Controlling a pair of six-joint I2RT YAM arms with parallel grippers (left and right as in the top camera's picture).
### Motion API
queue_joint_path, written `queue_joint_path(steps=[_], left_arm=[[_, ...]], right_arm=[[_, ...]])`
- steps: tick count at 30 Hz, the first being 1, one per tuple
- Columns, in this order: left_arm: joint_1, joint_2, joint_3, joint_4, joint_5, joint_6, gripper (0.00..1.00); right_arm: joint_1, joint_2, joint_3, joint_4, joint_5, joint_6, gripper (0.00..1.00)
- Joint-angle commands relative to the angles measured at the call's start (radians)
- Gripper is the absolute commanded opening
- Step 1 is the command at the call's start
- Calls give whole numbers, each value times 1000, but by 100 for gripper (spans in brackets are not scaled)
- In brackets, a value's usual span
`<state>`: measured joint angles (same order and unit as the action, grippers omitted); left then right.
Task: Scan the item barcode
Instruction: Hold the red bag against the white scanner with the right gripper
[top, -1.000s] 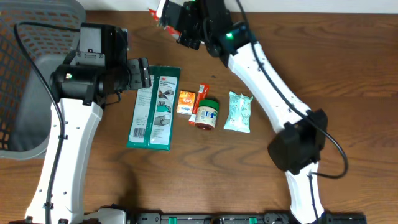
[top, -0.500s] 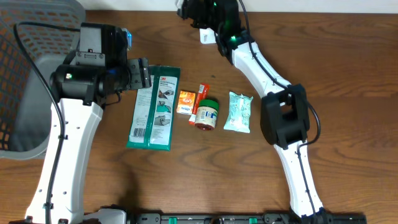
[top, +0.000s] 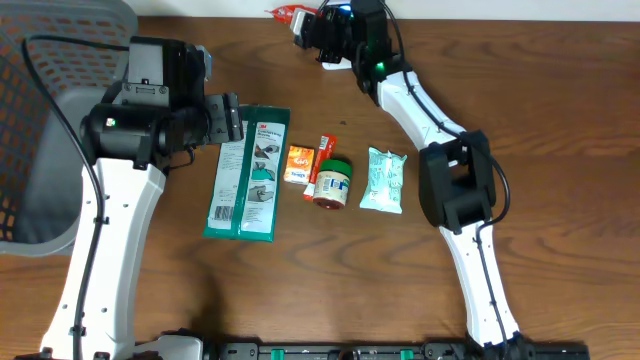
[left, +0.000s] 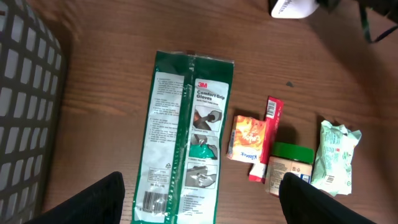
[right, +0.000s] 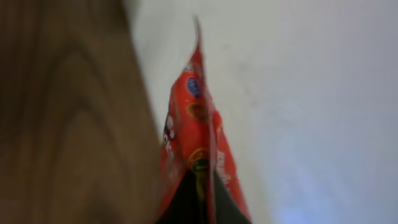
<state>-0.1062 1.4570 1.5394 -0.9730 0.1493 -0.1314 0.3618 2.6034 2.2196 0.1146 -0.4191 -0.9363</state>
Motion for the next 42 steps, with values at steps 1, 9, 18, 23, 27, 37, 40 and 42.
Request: queue_joint_path(steps=[1,9,18,23,27,37,40,42], left_arm=[[4,0,12,-3,-16,-5,79],[4,0,12,-3,-16,-5,80],[4,0,12,-3,-16,-5,79],[4,0,12,-3,-16,-5,80],[4,0,12,-3,-16,-5,79],[4,0,12,-3,-16,-5,80],[4,0,12,-3,-16,-5,80],[4,0,12,-3,-16,-5,80]], right_arm=[[-36,-11,17,69,-1,-23,1],[-54,-10,39,169,-3,-23,1],[-63,17,37,11,-18,-23,1],[-73,17,37,-93,-24,-23,1],[-82,17,37,-138,-46,-23,1],[-87,-25,37,-133,-57,9,1],[-89,-88,37,-134,-114,61,1],[-88,-158,37,-138,-133,134,1]])
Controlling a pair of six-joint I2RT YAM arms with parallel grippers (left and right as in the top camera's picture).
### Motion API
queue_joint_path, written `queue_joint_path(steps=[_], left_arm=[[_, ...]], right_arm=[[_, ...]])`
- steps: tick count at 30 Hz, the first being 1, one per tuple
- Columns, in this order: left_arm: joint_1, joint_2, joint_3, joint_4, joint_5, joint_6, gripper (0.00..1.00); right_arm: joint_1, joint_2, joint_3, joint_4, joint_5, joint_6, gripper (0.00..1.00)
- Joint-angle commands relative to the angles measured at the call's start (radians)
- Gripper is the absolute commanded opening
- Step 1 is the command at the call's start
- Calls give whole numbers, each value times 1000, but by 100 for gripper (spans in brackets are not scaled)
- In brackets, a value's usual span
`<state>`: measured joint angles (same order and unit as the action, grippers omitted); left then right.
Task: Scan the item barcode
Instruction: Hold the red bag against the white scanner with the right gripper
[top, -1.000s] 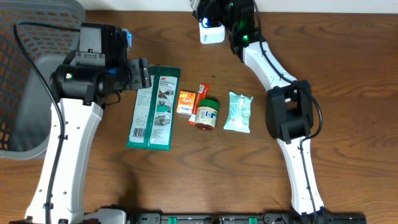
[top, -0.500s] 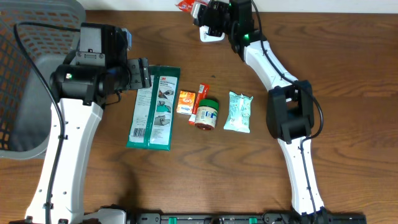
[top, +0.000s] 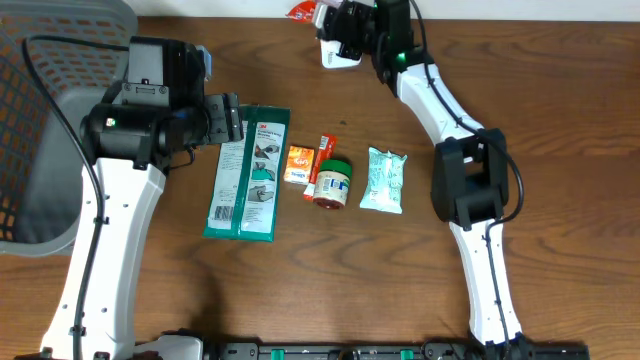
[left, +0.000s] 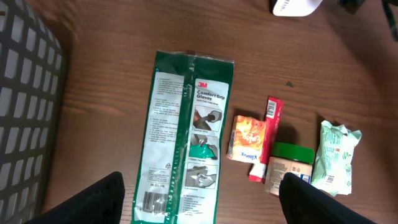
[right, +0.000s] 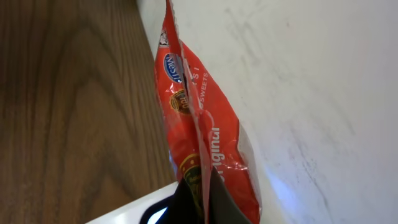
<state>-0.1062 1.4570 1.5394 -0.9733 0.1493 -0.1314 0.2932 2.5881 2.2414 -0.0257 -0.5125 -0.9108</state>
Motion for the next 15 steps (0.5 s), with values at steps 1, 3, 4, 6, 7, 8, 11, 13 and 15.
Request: queue_joint_path(steps=[1,3,4,6,7,8,11,13,15], left_arm=[[4,0,12,-3,-16,-5,80],[4,0,12,-3,-16,-5,80],[4,0,12,-3,-16,-5,80],[4,0,12,-3,-16,-5,80],[4,0,12,-3,-16,-5,80],[4,0,12,-3,-16,-5,80],[4,0,12,-3,-16,-5,80],[4,0,12,-3,-16,-5,80],[4,0,12,-3,-16,-5,80]], right_arm=[[-19,-166,16,2,-39,139,1],[-21,-232,16,-18,-40,224,1],[-22,-271,16,-39,-40,269,1],[-25,-344,16,-105,-40,356,1],[-28,-367,16,-134,-40,379,1],[-37,-427,16,-220,-40,443,1],[-66,-525,16,-432,-39,578,1],[-97,-574,16,-578,-39,649,1],[-156,-614,16,-809,-39,731,1]])
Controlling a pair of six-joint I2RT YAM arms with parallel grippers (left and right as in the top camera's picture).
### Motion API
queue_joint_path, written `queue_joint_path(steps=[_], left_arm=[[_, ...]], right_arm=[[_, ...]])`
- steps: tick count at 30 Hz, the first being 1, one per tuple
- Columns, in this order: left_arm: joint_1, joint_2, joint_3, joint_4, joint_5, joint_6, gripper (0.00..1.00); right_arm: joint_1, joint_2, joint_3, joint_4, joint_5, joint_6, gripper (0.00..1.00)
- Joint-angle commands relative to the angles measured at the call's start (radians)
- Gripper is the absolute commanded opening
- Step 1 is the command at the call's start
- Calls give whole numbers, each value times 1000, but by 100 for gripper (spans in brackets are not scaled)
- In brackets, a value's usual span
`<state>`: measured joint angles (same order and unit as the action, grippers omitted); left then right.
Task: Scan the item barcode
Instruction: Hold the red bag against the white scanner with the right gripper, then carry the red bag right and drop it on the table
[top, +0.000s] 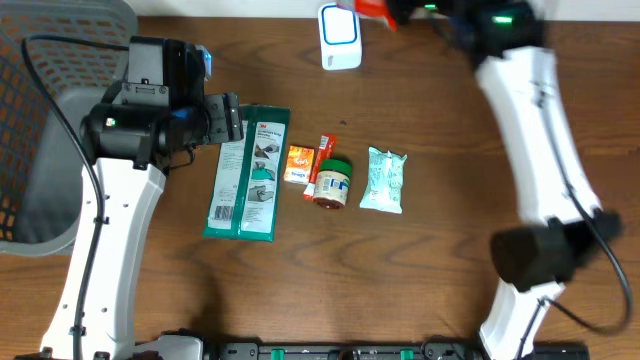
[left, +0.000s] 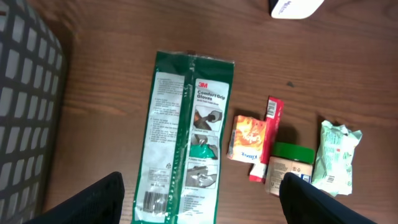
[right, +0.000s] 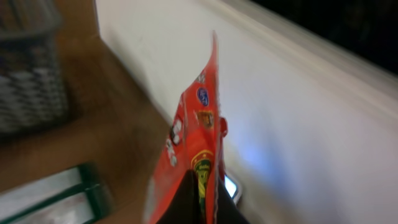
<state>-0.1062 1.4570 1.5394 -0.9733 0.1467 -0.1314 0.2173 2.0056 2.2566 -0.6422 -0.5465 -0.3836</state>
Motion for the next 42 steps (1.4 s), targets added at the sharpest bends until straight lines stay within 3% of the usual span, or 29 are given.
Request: queue_joint_path(steps=[1,4,7,21,24,25,27,28,31,35,39,42], left_arm=[[4,0,12,-3,-13,-5,80],[4,0,12,-3,-13,-5,80],[4,0,12,-3,-13,-5,80],[4,0,12,-3,-13,-5,80],[4,0,12,-3,-13,-5,80],[4,0,12,-3,-13,-5,80],[4,0,12,-3,-13,-5,80],[4,0,12,-3,-13,-5,80],[4,0,12,-3,-13,-5,80],[4,0,12,-3,-13,-5,80],[4,0,12,-3,-13,-5,80],[4,0,12,-3,-13,-5,80]], right_arm=[[-107,-34,0,-280,-5,215,1],[-198,-14,-16,-509,23,214,1],[-273,17,-78,-583,25,215,1],[-569,69,-554,-299,24,293,1],[-620,69,-635,-245,53,293,25],[-640,69,-649,-235,63,293,50],[-661,69,-649,-232,85,293,78],[-673,68,-640,-233,86,293,97],[-697,68,-590,-277,95,307,99],[-690,68,-416,-484,105,304,99],[-585,68,-275,-716,92,277,98],[-478,69,-282,-765,76,278,99]])
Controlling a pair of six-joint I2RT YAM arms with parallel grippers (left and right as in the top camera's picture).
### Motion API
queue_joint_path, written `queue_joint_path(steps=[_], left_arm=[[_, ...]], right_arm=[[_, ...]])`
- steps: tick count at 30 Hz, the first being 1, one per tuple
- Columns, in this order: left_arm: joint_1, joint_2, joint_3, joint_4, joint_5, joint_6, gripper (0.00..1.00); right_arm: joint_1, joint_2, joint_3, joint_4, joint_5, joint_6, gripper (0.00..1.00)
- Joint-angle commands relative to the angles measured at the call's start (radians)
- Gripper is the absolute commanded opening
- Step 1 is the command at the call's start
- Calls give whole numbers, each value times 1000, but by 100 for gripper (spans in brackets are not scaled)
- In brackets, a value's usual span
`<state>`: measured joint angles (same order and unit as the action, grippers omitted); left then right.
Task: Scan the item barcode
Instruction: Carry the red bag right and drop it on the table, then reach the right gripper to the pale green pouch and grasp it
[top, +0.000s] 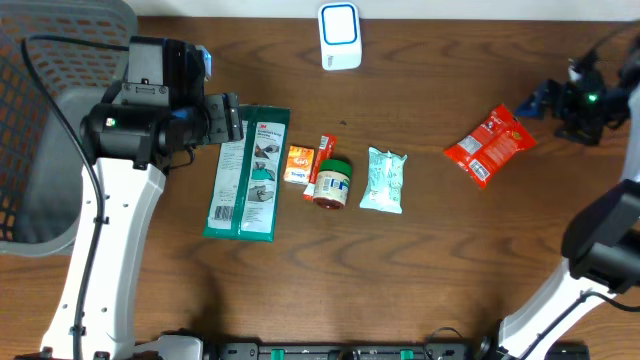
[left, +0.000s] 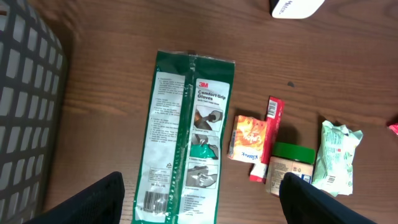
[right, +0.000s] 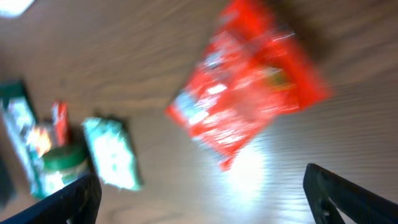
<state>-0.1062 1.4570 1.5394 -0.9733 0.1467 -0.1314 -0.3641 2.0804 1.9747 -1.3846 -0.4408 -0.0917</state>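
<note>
A red snack bag (top: 488, 146) lies flat on the wooden table, right of the row of items; it shows blurred in the right wrist view (right: 249, 93). My right gripper (top: 553, 101) hovers just right of the bag, open (right: 205, 205), nothing between its fingers. The white scanner with a blue face (top: 339, 35) stands at the far edge, and its corner shows in the left wrist view (left: 295, 7). My left gripper (top: 232, 117) is open (left: 202, 205) above the green glove pack (left: 186, 137).
A row of items lies mid-table: the green glove pack (top: 248, 171), an orange tissue pack (top: 298, 163), a red stick pack (top: 323, 160), a green-lidded jar (top: 333, 183) and a pale green wipes pack (top: 384, 180). A grey mesh basket (top: 40, 120) stands at the left.
My right gripper held the red bag up by the scanner at the far edge; now the bag lies on the table at the right and the gripper is open beside it. The left arm is unchanged.
My right gripper was shut on the red bag at the far edge, left of the scanner. Then it held the bag over the scanner, then just right of it. Now the bag lies released at the right. The left arm stayed still throughout.
</note>
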Motion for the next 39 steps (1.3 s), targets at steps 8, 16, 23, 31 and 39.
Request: queue_joint_path(steps=[8,16,23,31,39], left_arm=[[4,0,12,-3,-13,-5,80],[4,0,12,-3,-13,-5,80],[4,0,12,-3,-13,-5,80],[4,0,12,-3,-13,-5,80],[4,0,12,-3,-13,-5,80]], right_arm=[[438,-6,-137,92,27,82,99],[627,-5,-353,362,195,196,93],[660,-5,-475,497,208,211,78],[655,-23,-454,513,200,211,81],[624,-79,-380,377,204,425,99]])
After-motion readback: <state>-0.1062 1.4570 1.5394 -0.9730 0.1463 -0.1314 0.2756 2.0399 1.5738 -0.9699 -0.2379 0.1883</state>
